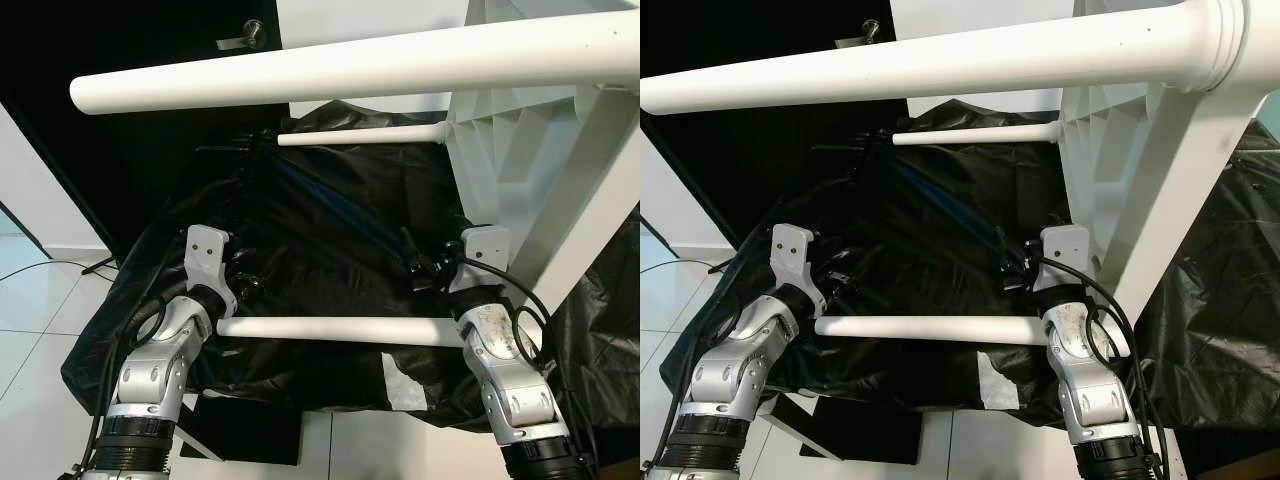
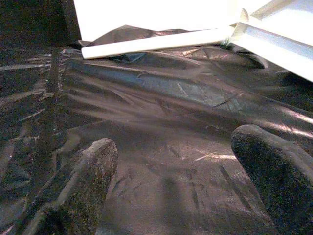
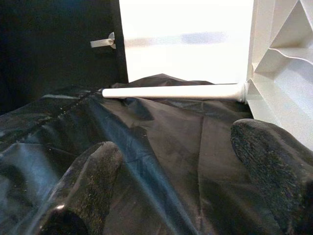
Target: Building children table
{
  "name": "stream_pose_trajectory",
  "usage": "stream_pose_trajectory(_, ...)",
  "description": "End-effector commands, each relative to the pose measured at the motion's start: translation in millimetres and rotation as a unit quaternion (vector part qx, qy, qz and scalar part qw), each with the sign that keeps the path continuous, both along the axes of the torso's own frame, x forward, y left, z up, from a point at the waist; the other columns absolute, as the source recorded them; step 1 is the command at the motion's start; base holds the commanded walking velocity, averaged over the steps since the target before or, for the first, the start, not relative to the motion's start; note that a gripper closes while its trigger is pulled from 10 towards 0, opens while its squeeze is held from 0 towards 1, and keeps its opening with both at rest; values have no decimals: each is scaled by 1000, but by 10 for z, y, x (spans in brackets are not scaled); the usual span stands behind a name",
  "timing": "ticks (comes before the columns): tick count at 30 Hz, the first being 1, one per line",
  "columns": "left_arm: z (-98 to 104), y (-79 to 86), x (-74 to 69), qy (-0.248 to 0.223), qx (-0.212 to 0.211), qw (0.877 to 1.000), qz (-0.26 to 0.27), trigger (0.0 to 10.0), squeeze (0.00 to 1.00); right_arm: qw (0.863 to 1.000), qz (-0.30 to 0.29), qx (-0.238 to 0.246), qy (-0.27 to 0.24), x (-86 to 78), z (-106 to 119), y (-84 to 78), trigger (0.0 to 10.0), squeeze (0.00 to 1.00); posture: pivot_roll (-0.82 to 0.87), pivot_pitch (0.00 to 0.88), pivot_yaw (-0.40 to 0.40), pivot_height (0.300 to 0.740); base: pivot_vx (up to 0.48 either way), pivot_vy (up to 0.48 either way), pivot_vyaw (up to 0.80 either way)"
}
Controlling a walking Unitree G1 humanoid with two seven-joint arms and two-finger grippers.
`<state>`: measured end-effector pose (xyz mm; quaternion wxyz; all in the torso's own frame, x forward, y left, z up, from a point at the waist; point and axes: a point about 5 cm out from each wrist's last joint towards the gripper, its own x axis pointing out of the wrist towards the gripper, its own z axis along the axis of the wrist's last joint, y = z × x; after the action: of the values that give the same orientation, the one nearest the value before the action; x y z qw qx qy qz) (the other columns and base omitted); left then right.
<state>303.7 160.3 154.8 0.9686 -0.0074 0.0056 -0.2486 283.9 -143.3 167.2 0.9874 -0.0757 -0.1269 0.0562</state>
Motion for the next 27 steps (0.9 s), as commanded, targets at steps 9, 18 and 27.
stream_pose_trajectory(9, 49, 9, -1, -6, 15, 1000, -4, 10000, 0, 994, -108, 9, -12, 19, 78, -308, 10000, 0, -39, 0, 45, 740, 0, 0, 0)
stream_pose_trajectory(18, 29, -40, 11, -1, 16, 1000, -21, 10000, 0, 993, -114, -3, -6, -56, 80, -382, 10000, 0, -66, 0, 56, 740, 0, 0, 0)
stream_pose_trajectory(27, 12, -107, 22, 2, 19, 999, -32, 10000, 0, 994, -102, -24, -7, -52, 121, -435, 10000, 0, -74, 0, 53, 740, 0, 0, 0)
